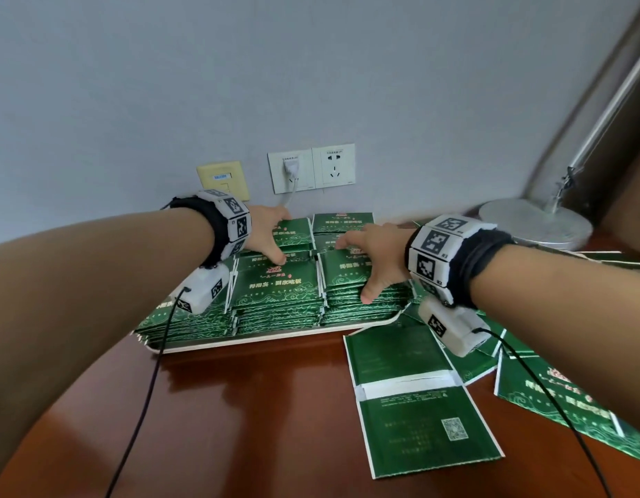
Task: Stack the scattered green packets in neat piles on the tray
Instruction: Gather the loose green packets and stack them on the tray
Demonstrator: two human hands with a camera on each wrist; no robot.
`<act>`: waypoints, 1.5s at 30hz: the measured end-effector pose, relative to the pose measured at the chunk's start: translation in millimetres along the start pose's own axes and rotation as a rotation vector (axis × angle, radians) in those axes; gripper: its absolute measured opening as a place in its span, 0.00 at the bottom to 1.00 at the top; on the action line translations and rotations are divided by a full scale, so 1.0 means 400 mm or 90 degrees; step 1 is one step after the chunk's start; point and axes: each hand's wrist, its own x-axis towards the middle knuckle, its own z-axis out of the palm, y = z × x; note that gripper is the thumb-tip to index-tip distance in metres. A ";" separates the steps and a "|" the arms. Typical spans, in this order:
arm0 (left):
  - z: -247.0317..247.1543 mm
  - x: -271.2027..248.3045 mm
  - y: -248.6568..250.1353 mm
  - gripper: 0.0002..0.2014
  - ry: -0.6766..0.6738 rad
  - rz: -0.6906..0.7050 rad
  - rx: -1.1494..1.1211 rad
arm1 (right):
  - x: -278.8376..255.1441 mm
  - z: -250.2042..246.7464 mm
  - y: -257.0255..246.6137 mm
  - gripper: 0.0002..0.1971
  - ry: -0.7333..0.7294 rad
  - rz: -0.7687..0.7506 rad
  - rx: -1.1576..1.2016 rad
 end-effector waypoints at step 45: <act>0.266 -0.451 0.327 0.23 -0.062 0.361 0.055 | -0.371 0.223 -0.062 0.33 -0.102 0.192 -0.132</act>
